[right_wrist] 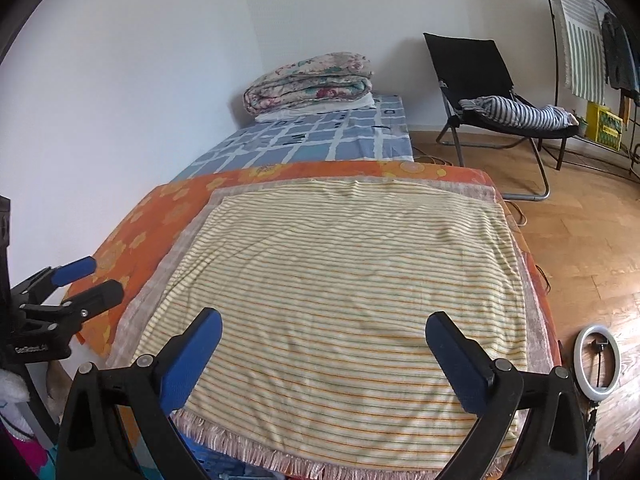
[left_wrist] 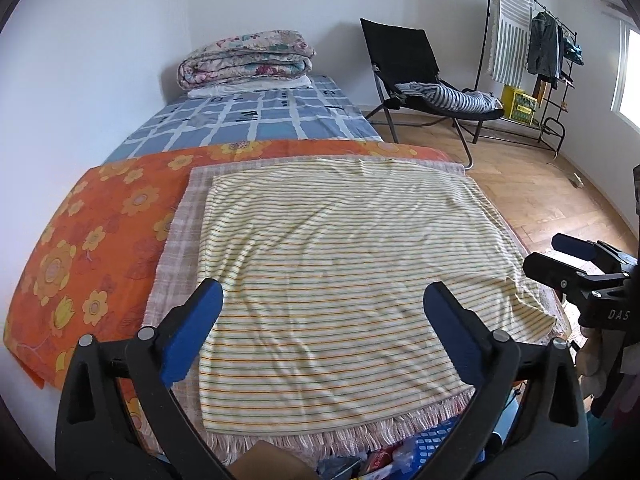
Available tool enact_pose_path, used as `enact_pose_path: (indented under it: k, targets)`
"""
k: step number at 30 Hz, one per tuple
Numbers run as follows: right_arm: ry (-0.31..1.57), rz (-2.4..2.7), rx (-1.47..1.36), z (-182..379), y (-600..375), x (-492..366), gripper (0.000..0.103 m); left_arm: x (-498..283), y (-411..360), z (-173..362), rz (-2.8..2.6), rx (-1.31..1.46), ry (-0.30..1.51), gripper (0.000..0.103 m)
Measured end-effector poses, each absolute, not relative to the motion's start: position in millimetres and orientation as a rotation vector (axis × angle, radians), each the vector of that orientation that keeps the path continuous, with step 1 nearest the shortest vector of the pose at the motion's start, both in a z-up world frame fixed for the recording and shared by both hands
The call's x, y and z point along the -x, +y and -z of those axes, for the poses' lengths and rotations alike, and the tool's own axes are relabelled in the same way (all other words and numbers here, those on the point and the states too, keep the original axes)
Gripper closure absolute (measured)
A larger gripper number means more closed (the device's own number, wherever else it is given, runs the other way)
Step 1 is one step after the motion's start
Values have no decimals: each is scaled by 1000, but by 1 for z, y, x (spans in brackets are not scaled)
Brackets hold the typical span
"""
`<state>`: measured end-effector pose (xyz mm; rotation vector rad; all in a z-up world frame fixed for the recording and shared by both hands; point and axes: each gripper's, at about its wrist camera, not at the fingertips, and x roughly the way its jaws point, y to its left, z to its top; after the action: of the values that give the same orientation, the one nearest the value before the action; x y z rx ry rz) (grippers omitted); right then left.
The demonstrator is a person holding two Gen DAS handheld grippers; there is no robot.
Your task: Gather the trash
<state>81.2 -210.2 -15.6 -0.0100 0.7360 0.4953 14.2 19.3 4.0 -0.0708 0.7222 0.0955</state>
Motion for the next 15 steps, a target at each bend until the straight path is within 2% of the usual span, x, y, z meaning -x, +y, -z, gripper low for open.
enact_pose_path:
  k: [15]
  targets:
    - [730,-484,42,19,-207,-76,0,-9,13,-10,-122,37,693,1]
